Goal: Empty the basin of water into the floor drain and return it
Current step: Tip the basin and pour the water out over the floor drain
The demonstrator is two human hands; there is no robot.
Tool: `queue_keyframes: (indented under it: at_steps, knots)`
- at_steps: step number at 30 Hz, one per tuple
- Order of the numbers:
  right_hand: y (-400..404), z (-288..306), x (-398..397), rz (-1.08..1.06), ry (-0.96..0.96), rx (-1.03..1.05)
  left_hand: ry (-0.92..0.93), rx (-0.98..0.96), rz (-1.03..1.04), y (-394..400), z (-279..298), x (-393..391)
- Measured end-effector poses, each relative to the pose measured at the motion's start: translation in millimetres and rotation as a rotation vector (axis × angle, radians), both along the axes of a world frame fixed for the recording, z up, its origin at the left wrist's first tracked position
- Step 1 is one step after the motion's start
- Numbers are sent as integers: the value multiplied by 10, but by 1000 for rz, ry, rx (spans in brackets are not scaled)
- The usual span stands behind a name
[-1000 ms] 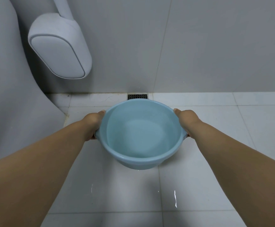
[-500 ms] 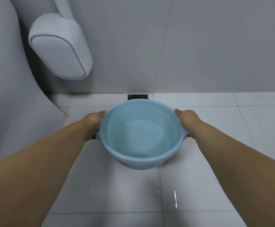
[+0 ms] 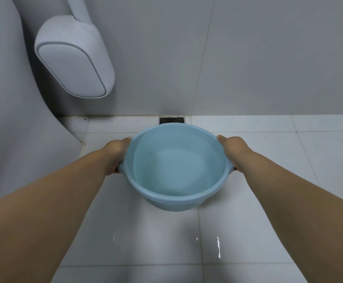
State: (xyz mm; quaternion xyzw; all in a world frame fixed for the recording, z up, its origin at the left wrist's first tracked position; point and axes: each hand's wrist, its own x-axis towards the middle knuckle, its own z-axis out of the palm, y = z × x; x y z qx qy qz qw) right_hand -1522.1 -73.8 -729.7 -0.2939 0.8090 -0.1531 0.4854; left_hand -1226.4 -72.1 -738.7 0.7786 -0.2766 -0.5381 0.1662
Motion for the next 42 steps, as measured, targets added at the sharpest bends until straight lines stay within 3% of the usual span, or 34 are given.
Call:
queue_keyframes:
  at_steps: [42]
  knots:
    - [-6, 32, 26, -2, -5, 7, -10, 7, -5, 0, 22, -8]
